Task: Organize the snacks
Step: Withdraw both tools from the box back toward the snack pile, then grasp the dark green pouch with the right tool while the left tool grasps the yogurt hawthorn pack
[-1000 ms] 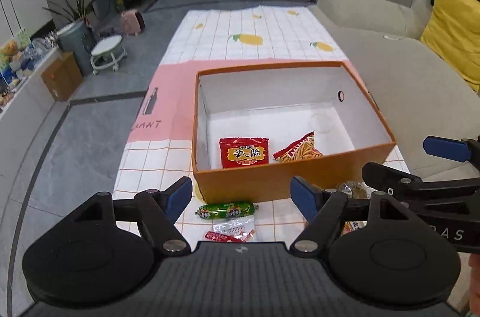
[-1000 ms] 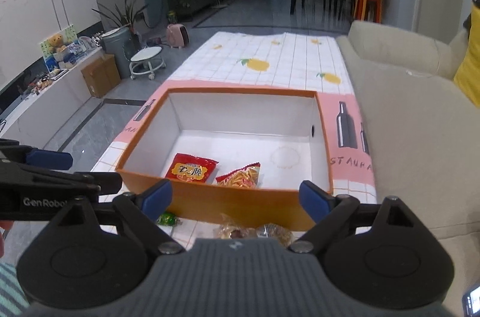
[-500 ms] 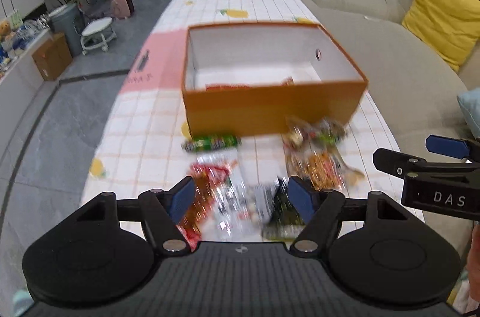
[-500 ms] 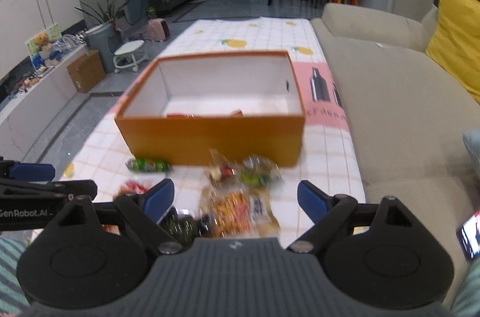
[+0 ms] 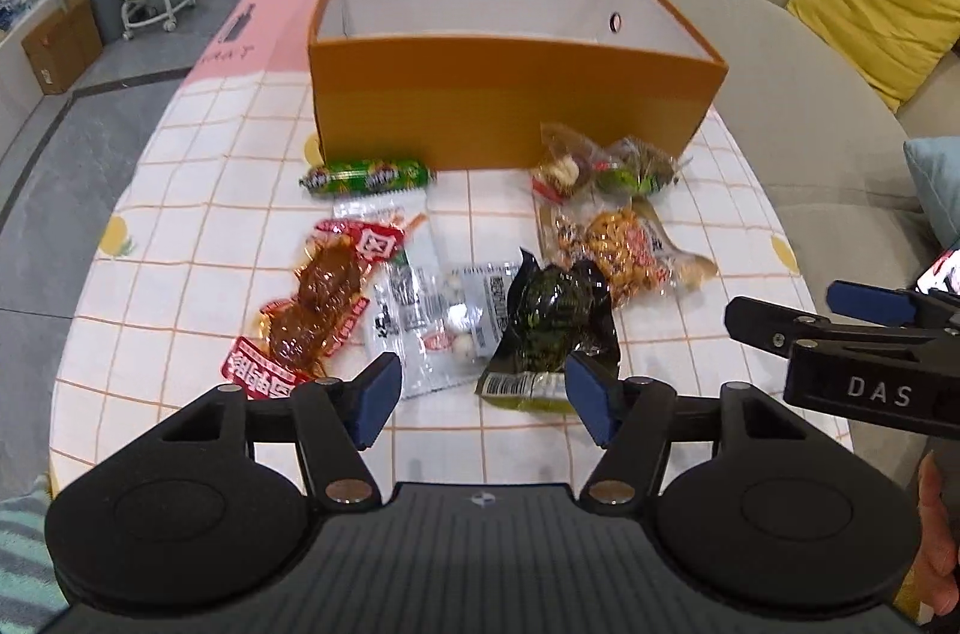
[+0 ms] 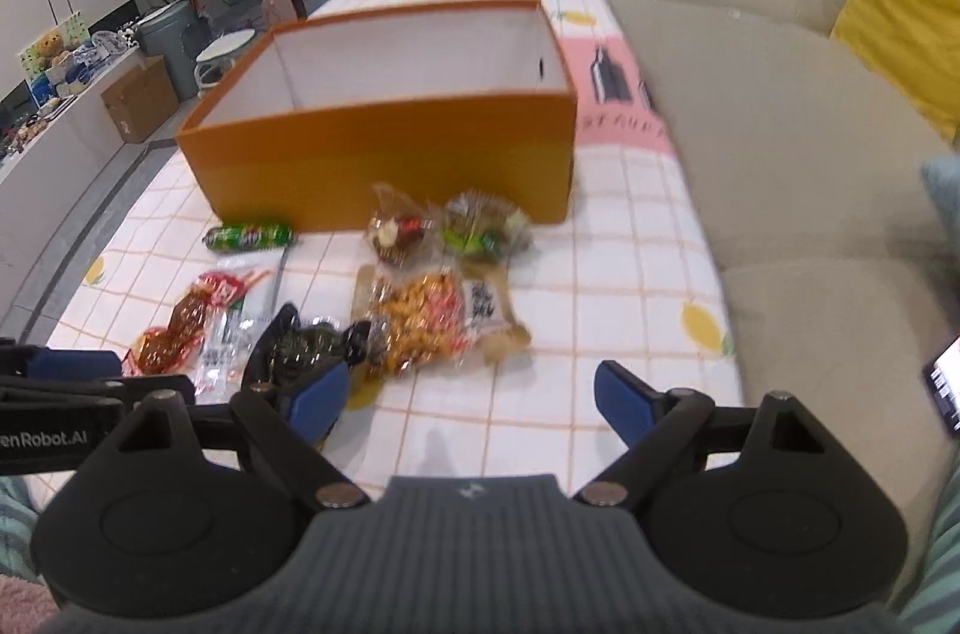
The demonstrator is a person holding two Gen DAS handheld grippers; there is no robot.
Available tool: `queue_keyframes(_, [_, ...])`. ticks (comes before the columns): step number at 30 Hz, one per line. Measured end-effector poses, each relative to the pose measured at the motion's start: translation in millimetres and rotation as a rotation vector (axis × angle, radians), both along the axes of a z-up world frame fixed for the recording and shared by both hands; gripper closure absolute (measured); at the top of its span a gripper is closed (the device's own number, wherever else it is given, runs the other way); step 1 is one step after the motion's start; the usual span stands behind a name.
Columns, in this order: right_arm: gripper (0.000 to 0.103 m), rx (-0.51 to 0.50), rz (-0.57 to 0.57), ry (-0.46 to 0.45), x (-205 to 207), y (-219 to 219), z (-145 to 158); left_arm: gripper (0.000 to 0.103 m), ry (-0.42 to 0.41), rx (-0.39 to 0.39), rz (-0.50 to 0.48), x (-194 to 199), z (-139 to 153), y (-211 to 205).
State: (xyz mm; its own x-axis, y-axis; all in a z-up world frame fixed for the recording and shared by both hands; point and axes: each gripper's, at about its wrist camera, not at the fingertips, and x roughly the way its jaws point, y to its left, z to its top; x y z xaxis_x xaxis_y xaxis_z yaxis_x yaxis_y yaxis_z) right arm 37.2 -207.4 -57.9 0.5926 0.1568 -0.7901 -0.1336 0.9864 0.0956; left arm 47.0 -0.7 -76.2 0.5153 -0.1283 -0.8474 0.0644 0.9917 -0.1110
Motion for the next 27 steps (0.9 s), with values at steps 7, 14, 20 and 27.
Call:
queue_keyframes(7, [0.025, 0.033, 0.025, 0.059, 10.5, 7.9, -19.3, 0.035, 0.022, -0.031, -0.010, 10.7, -14.1, 3.6])
queue_keyframes(14, [0.030, 0.114, 0.076, 0.108, 22.5, 26.9, -31.0, 0.041, 0.050, 0.001, 0.056, 23.2, -22.4, 24.8])
queue_keyframes(20, [0.021, 0.188, 0.090, 0.147, 37.6, 46.2, -38.6, 0.045, 0.067, 0.015, 0.104, 30.8, -27.8, 35.6])
queue_keyframes(27, [0.019, 0.192, 0.084, 0.195, 52.1, 64.8, -54.3, 0.048, 0.084, 0.048, 0.131, 38.2, -31.9, 42.7])
